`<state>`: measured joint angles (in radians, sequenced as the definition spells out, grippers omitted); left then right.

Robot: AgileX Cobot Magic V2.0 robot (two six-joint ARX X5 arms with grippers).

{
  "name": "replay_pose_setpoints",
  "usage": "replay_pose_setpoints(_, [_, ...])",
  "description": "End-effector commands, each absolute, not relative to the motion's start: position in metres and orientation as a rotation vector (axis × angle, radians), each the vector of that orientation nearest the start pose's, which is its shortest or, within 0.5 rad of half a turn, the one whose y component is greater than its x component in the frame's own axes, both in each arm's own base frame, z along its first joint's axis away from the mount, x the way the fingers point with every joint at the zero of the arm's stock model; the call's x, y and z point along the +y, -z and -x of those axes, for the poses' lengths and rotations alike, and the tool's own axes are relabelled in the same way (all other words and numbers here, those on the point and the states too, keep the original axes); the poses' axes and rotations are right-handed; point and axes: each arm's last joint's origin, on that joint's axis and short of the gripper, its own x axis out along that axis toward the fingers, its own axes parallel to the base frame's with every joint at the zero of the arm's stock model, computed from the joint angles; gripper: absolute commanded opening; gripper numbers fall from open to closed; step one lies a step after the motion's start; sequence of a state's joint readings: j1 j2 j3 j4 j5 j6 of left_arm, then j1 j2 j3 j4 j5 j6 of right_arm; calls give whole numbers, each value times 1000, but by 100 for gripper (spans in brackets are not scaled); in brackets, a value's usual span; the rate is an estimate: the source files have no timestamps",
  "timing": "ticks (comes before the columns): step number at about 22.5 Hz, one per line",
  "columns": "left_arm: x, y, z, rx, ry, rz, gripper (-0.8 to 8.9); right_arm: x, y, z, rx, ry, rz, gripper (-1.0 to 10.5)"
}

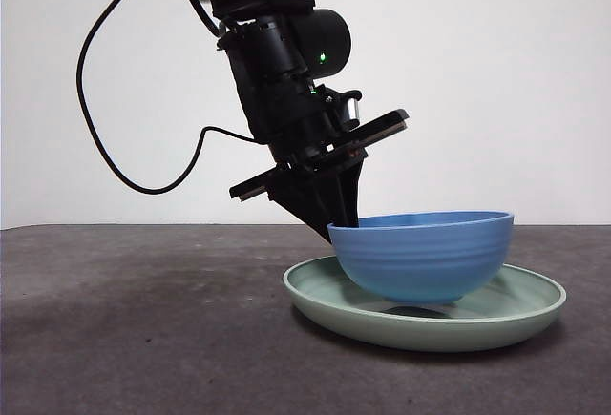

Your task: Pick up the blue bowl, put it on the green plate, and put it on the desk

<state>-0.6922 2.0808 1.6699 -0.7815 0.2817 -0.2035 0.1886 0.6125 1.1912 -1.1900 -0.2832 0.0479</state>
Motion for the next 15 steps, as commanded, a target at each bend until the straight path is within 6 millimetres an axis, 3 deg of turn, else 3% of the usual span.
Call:
replay_pose_setpoints(1, [-290, -203, -331, 1248, 735, -99, 18, 18, -390, -51, 601, -444, -62, 636])
replay_pose_setpoints(4, [-289, -202, -330, 1259, 731, -102, 42, 18, -390, -51, 601, -444, -61, 636])
replay_pose_setpoints(8, [-288, -202, -329, 1280, 725, -107, 254, 18, -391, -51, 589, -445, -60, 636])
replay_pose_setpoints(11, [-288, -202, -330, 1273, 728, -106, 339, 18, -392, -52, 573, -446, -60, 636])
replay_pose_setpoints(15, [-278, -226, -344, 1250, 704, -81, 658, 18, -392, -52, 572, -446, -61, 636])
